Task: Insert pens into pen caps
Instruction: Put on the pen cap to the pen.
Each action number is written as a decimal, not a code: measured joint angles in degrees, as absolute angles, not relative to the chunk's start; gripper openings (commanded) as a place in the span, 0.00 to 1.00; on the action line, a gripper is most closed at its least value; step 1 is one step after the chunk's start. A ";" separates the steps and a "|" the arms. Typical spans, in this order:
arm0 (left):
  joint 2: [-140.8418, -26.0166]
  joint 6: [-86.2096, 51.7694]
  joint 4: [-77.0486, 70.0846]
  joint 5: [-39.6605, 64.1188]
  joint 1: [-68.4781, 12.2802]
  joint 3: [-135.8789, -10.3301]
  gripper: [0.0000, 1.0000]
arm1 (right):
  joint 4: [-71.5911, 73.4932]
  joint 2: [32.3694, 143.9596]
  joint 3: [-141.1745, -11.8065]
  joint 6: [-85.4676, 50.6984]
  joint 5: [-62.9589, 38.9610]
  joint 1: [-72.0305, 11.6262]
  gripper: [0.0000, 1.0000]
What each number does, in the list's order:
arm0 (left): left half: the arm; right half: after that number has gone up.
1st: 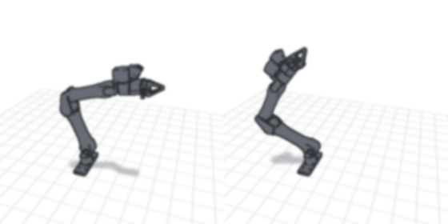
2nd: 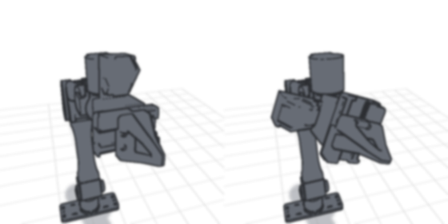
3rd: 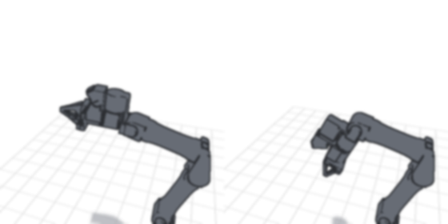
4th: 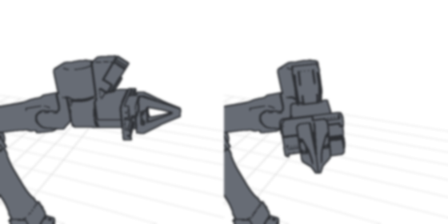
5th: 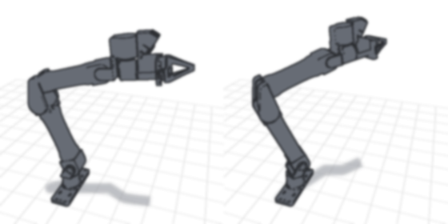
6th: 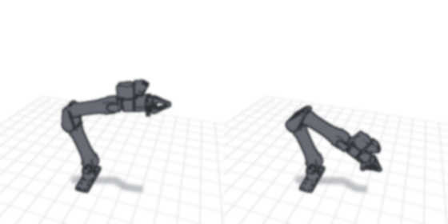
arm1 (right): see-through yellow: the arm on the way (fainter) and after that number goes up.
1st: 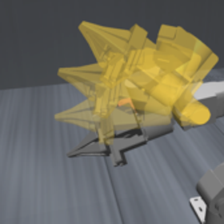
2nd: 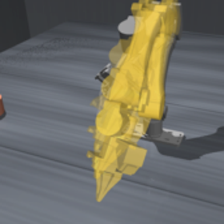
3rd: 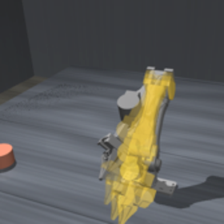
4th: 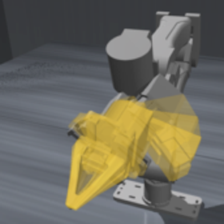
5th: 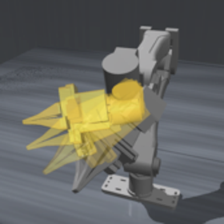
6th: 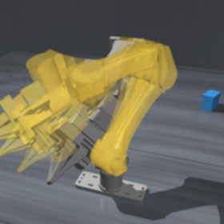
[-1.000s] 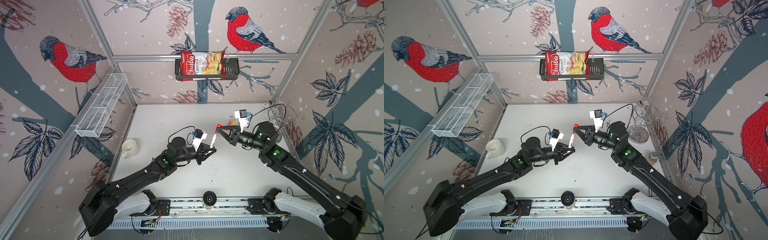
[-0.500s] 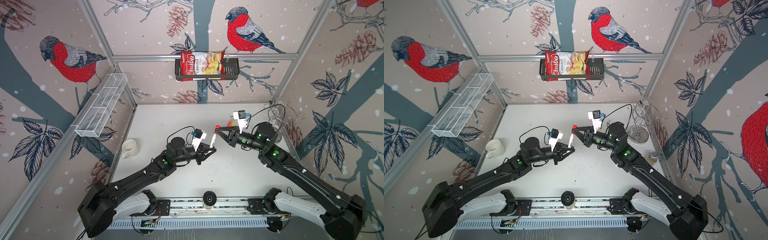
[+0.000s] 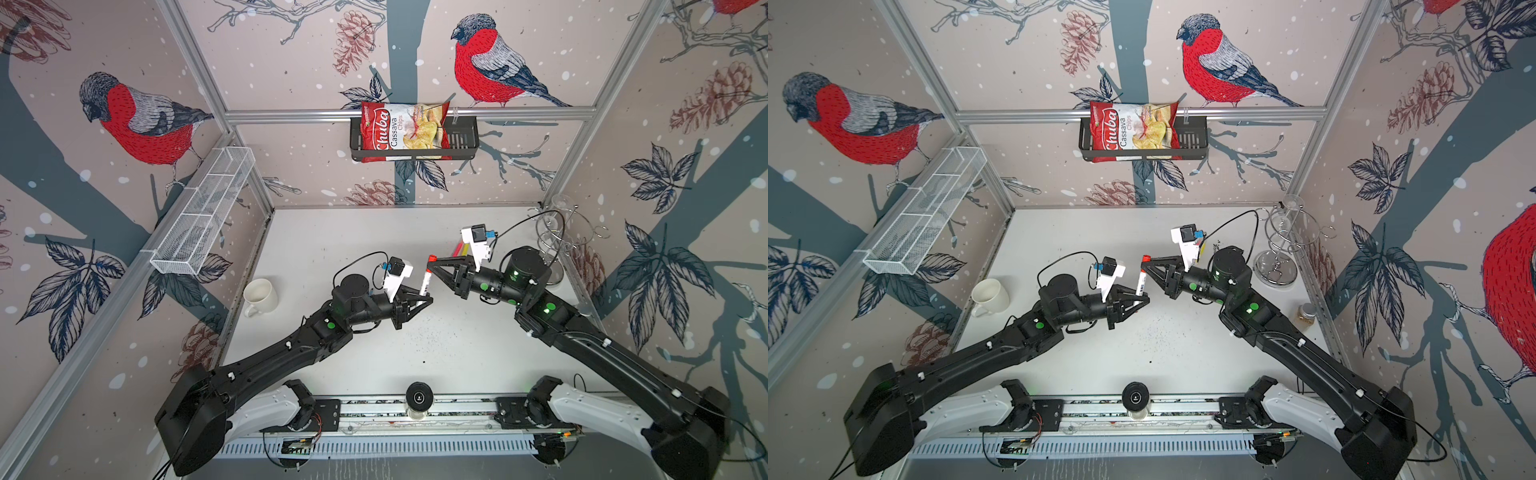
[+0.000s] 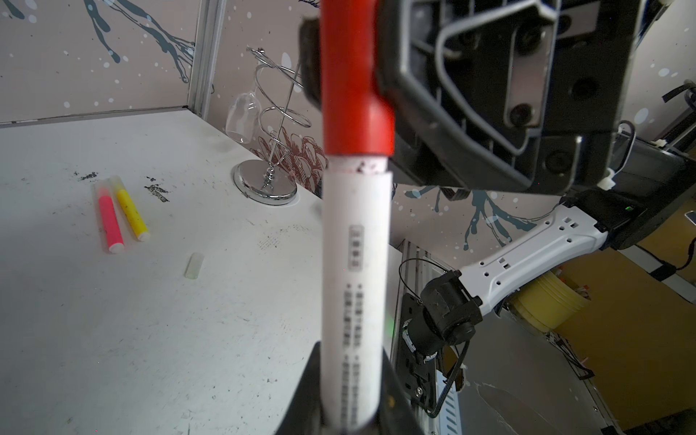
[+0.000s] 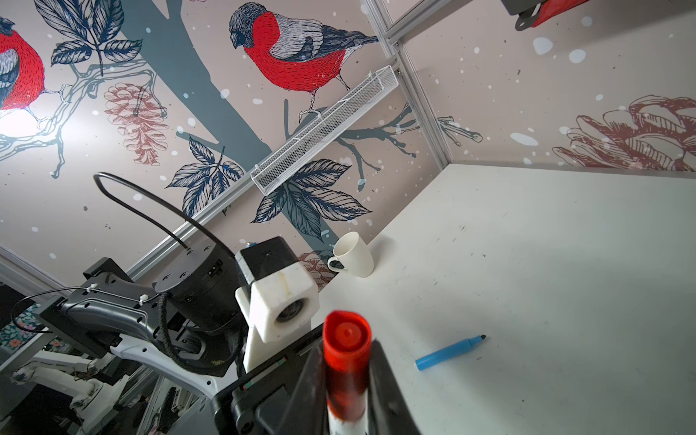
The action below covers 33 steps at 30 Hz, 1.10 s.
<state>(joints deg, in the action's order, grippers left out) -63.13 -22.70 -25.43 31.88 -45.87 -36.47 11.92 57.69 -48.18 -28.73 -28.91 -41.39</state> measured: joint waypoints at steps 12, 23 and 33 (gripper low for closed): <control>-62.59 -23.59 -25.89 31.05 -45.87 -36.36 0.00 | 12.36 57.65 -48.05 -26.94 -27.16 -42.46 0.01; -62.02 -22.59 -26.13 28.69 -46.00 -35.22 0.00 | 12.21 57.89 -47.97 -26.30 -26.30 -43.07 0.21; -61.93 -22.24 -27.75 25.21 -45.91 -34.11 0.00 | 9.15 55.66 -48.29 -25.65 -26.94 -43.07 0.47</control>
<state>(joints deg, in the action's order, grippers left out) -61.93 -22.24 -27.75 25.21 -45.91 -34.11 9.15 55.66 -48.29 -25.65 -26.94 -43.07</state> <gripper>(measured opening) 0.190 0.457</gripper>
